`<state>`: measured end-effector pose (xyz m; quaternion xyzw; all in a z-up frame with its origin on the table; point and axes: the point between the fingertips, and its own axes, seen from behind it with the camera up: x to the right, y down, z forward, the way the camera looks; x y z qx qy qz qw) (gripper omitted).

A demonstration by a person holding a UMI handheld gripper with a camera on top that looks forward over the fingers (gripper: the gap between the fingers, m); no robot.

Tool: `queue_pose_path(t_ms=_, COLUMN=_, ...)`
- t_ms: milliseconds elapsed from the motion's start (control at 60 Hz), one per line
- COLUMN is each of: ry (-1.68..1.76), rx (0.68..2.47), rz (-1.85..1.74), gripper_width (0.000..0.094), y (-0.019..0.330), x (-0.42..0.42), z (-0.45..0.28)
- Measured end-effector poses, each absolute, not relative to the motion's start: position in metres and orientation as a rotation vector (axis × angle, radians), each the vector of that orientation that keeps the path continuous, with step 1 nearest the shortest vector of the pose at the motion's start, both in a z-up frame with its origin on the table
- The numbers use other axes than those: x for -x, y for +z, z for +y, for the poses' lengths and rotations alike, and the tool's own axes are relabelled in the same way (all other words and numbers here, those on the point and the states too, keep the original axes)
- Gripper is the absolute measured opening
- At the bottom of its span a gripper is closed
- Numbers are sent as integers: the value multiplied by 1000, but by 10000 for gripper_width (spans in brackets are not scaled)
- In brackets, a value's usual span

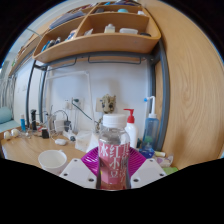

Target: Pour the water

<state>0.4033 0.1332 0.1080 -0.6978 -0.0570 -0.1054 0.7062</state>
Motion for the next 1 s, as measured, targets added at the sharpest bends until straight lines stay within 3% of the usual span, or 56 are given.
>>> queue_pose_path(t_ms=233, ry=-219, rx=1518, rz=-92, gripper_width=359, y=110, x=-407, z=126)
queue_pose_path(t_ms=383, ry=-243, rx=1509, rz=-108, gripper_width=433, y=110, x=-405, z=125)
queue_pose_path(t_ms=417, ry=-254, rx=1516, rz=-118, gripper_width=473, y=107, x=-405, z=126)
queue_pose_path(t_ms=467, ry=-270, rx=1546, rz=-118, gripper_width=634, y=100, x=-408, z=124)
queue_pose_path(t_ms=500, ry=-276, rx=1562, rz=-120, gripper_width=681, y=96, x=-408, z=121)
queue_pose_path(t_ms=667, ry=-284, rx=1565, rz=-82, gripper_width=813, y=87, x=-403, z=86)
queue_pose_path(t_ms=1000, ry=-273, rx=1613, rz=107, gripper_width=815, y=67, x=-384, z=-19)
